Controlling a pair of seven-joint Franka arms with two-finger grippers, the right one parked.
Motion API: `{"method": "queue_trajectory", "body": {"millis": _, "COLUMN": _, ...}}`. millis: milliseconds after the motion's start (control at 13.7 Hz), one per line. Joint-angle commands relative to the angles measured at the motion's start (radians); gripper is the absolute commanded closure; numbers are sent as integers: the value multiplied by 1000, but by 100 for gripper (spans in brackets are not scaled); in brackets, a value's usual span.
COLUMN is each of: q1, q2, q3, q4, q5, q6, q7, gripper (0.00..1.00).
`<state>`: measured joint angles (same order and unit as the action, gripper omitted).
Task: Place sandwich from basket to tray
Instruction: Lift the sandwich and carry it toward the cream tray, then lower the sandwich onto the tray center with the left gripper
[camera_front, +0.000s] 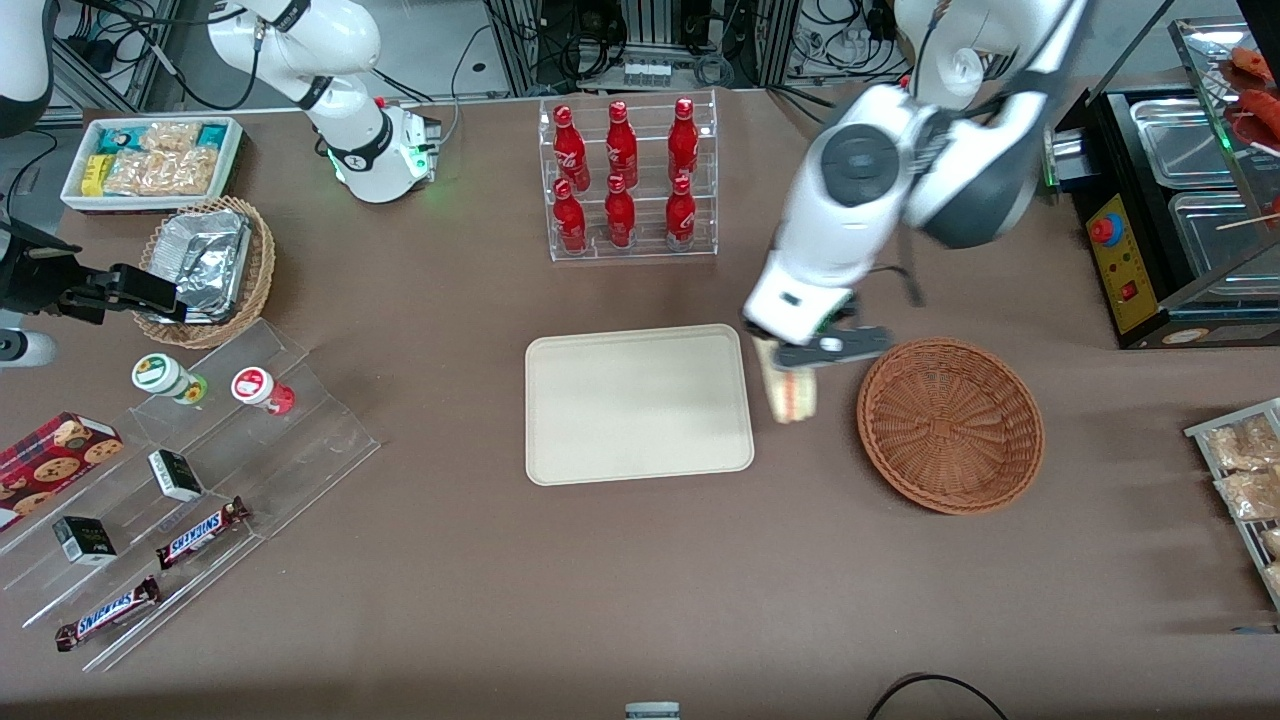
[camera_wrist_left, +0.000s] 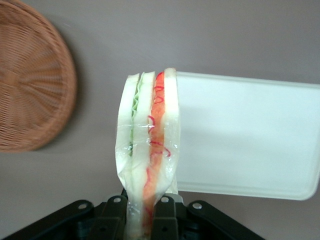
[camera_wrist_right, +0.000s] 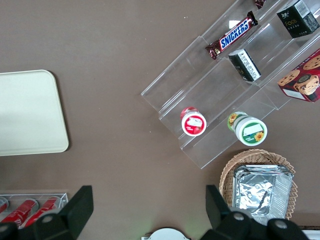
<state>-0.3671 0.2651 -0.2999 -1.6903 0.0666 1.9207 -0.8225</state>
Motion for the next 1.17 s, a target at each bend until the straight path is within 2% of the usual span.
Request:
{"method": "queue_trajectory", "body": {"millis": 0, "q1": -78, "q2": 149, "q3": 7, "q4": 145, "q5": 61, "q6": -17, "q7": -73, "gripper": 100}}
{"method": "queue_trajectory", "body": {"millis": 293, "q1": -183, "q2": 310, "q3": 7, "q4": 265, "q5": 134, "q6": -8, "q7": -136, "gripper": 100}}
{"method": "queue_trajectory", "body": {"millis": 659, "q1": -246, "q2": 437, "q3": 10, "q4": 311, "q5": 156, "q6": 135, "q7": -135, "gripper": 100}}
{"method": "queue_trajectory", "body": {"millis": 805, "q1": -272, "q2": 488, "q3": 11, "q4": 339, "q5": 185, "q6": 144, "q7": -141, "gripper": 100}}
{"method": "queue_trajectory", "body": {"millis": 1098, "q1": -294, "q2": 557, "q3": 16, "q4": 386, "q5": 194, "q6": 158, "q7": -191, "gripper": 100}}
